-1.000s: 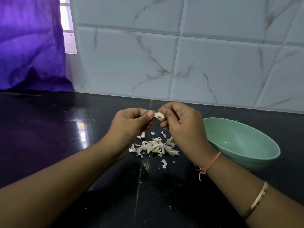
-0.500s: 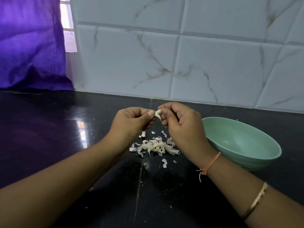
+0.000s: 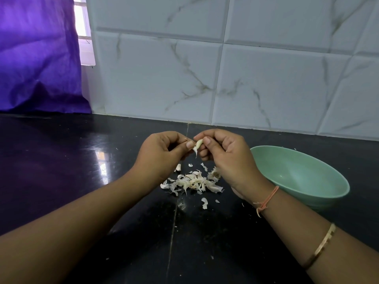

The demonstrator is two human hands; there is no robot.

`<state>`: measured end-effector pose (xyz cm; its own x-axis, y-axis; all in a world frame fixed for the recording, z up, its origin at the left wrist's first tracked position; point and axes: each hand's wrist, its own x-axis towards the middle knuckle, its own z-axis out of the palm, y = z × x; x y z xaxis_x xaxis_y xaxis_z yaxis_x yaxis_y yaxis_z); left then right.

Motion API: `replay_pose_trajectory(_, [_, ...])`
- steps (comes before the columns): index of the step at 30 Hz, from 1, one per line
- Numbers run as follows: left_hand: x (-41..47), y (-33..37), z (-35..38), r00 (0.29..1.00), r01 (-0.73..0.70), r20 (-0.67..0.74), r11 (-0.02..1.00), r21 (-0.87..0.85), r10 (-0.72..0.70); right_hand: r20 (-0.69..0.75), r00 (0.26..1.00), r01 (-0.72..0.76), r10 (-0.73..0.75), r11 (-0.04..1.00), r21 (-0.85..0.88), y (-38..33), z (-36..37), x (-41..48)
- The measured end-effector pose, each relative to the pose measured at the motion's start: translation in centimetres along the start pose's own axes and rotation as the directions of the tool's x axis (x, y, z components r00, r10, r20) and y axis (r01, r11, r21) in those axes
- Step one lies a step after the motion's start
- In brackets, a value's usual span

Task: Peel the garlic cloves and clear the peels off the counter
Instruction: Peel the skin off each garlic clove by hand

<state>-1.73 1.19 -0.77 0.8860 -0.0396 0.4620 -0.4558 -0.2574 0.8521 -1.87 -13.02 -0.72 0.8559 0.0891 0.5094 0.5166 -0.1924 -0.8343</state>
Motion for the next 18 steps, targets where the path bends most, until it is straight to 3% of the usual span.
replay_pose_trajectory(8, [0.01,-0.33,0.13,1.0,-0.003,-0.03,0.994,0.11,0.006,0.041,0.999,-0.032,0.031,0.999,0.009,-0.02,0.08,-0.05])
replay_pose_trajectory(14, [-0.07,-0.38,0.23,0.999,-0.024,-0.039,0.992,0.122,0.029,0.033,0.999,-0.02,0.023,0.994,-0.106,0.28,0.25,-0.09])
replay_pose_trajectory(18, [0.03,-0.53,0.1,0.991,-0.006,-0.13,0.991,0.135,0.024,0.043,0.999,-0.02,0.026,0.99,-0.141,0.18,0.21,-0.21])
